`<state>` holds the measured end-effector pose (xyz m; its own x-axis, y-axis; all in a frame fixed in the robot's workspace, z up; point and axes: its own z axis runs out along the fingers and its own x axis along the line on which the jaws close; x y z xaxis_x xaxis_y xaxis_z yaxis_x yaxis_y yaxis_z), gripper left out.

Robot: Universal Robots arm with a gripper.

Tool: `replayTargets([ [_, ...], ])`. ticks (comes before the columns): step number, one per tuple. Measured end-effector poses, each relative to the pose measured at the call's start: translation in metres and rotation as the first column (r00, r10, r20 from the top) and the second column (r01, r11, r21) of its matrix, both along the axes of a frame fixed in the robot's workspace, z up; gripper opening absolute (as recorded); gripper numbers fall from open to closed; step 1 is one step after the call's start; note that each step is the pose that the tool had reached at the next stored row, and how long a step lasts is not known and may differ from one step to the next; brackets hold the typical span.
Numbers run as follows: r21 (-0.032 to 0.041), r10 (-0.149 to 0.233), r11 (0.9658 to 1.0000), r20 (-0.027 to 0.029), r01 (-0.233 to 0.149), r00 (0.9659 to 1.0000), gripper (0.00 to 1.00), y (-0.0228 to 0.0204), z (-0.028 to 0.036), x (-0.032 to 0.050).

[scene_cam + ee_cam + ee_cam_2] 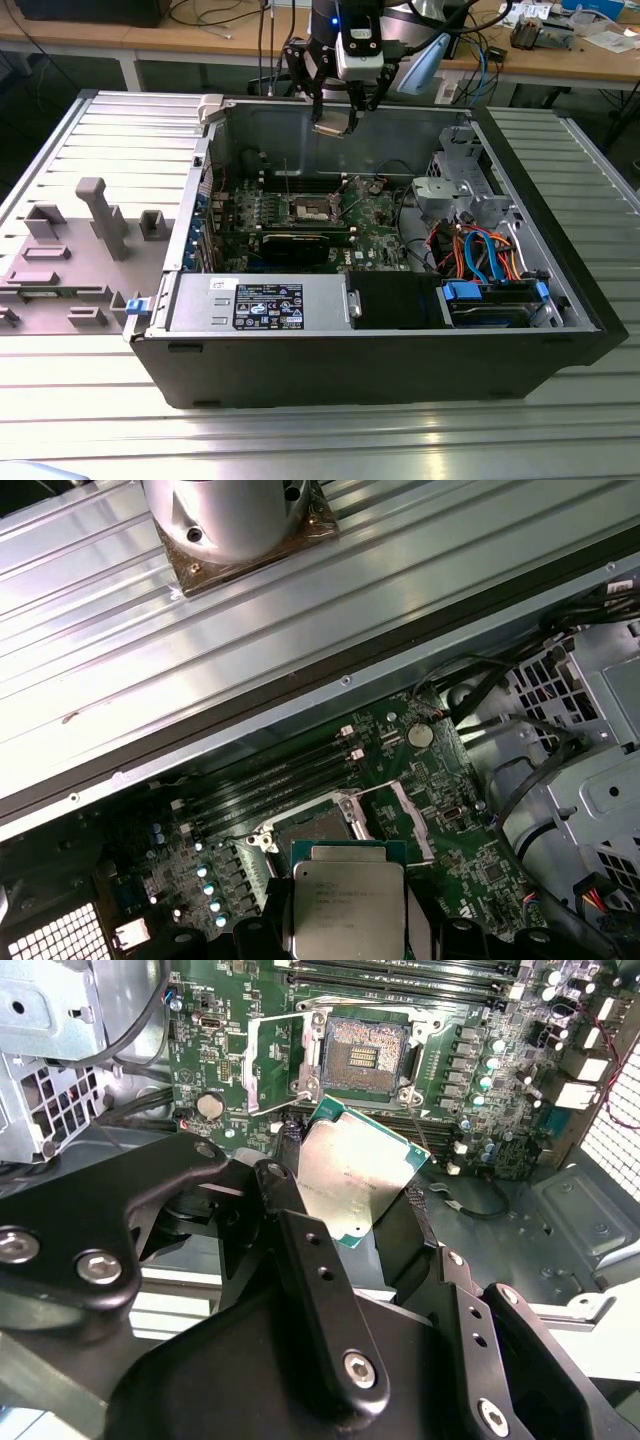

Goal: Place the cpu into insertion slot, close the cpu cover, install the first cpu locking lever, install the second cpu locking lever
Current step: 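Place the cpu into insertion slot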

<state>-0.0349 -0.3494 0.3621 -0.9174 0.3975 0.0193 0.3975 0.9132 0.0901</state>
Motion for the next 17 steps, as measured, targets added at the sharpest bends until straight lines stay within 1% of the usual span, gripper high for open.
replayTargets([
  [11, 0.0000, -0.003, 1.0000, -0.0001, 0.003, 1.0000, 0.54, 0.0000, 0.0000, 0.0000],
  [17, 0.0000, -0.018, 0.9998, -0.0001, 0.018, 0.9998, 0.54, 0.0000, 0.0000, 0.0000],
])
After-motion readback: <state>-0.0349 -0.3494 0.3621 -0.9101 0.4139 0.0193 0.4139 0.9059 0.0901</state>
